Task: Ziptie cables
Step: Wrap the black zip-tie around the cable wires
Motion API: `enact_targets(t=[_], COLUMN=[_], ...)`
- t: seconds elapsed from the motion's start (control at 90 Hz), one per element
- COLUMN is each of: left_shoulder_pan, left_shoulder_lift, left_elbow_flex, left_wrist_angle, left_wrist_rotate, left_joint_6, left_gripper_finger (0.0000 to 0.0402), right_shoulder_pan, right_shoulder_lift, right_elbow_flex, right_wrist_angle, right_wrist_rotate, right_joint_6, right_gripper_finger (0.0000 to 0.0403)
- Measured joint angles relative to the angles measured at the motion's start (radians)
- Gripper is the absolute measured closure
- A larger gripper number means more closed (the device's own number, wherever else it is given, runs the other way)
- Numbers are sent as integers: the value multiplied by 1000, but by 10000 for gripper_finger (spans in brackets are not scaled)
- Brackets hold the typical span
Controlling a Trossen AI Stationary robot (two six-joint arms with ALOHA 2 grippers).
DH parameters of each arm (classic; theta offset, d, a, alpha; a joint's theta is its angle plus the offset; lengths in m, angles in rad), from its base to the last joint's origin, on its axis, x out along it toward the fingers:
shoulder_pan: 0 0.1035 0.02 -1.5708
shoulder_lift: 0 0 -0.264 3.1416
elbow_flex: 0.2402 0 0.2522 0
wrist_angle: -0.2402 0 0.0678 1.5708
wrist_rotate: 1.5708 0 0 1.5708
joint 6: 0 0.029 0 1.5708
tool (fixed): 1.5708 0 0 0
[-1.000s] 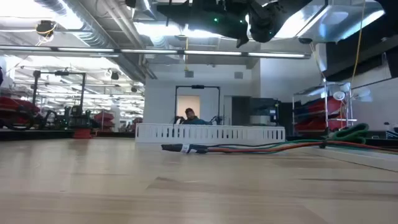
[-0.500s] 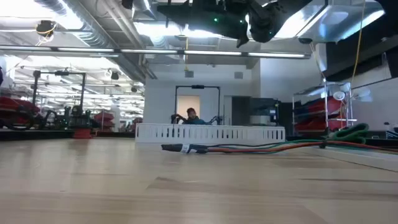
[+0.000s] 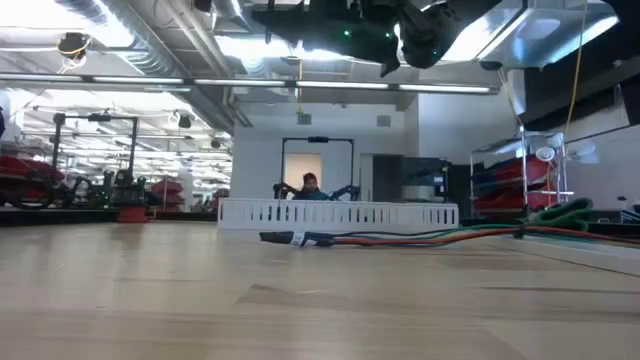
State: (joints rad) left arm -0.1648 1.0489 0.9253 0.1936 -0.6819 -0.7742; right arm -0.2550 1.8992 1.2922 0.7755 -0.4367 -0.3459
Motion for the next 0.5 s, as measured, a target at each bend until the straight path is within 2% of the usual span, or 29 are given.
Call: enact_targets(t=[0.5], left_shoulder_pan=[0], left_shoulder_lift=[21], left_elbow_flex=[0], left_wrist_angle=[3], left_wrist_rotate=[34], left_joint_6=[15], left_gripper_finger=[401], right_shoulder_pan=[0], right_shoulder_lift=[0], right_elbow_flex=[4], right_wrist_angle=[9], right_wrist_rotate=[0], right_joint_6=[0], right_gripper_finger=[403])
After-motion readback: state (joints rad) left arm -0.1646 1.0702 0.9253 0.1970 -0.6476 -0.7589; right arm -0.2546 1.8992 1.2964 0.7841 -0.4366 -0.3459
